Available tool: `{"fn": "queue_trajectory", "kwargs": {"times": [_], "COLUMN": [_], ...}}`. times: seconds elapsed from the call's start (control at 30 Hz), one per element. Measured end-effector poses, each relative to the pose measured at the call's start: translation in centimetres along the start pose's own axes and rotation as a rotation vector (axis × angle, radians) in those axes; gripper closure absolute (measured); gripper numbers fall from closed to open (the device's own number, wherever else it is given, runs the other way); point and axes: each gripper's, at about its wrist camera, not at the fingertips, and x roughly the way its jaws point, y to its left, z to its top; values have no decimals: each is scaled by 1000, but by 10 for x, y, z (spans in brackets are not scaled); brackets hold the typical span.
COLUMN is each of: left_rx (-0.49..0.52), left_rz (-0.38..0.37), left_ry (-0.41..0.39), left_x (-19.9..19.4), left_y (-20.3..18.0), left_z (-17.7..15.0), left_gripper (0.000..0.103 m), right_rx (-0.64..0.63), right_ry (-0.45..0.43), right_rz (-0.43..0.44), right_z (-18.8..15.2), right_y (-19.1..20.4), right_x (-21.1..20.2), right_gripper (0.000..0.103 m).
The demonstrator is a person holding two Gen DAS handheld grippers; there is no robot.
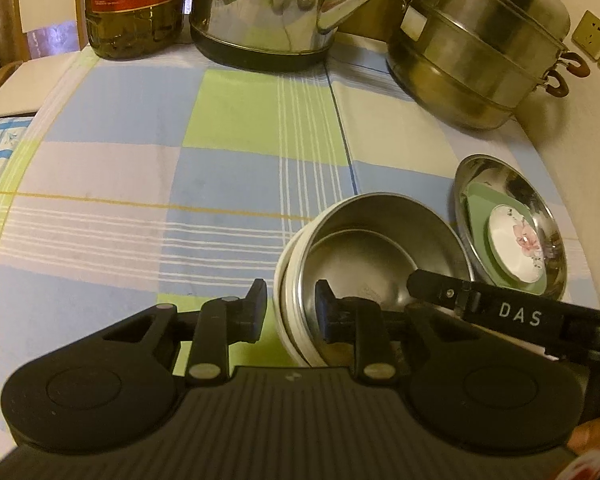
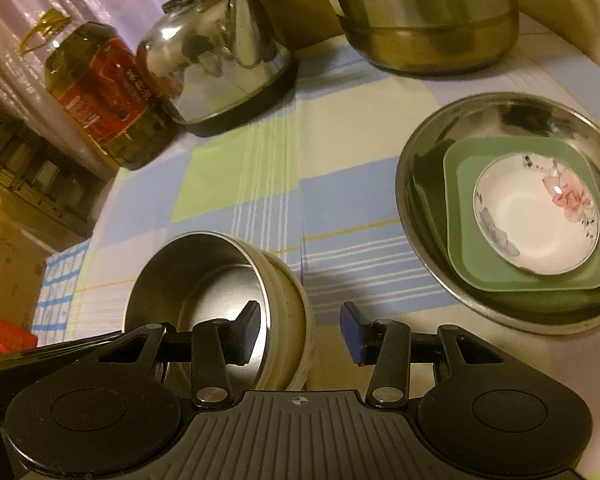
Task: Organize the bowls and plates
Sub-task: 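Close both grippers on the rim of the stacked bowls, then lift the bowl stack with both grippers and carry it toward the steel plate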
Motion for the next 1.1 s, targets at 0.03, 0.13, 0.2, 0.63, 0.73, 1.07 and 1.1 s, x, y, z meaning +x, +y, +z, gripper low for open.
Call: {"fn": "queue_trajectory", "kwargs": {"times": [0.03,0.13,0.2,0.63,0.73,1.07,1.1], "left_rx": [3,7,6,62,62,77,76], "left_rz": [4,13,18,29,27,32,33], "left_ry": [-3,-2,1,-22,-22,-35,-36], "left_x": [1,5,8,10,10,9,9], "left_y": [0,-1,-1,-6,-6,-8,-8], "left_z": [0,1,1,-2,-2,-4,-4], "left_gripper": [81,81,82,86,86,86,86], "right_rx": [5,2,7,-12,-17,-25,-31], "right_ry": [-1,-8,-11,-22,-26,-26,-22], "right_rz": [-5,-32,-34,-69,-68,-51,-51], "right_z": [0,1,1,1,0,0,0], "right_y": [0,2,2,14,14,12,12], "right_x": [1,4,6,9,9,9,9], "right_gripper": [58,61,69,83,83,83,83]}}
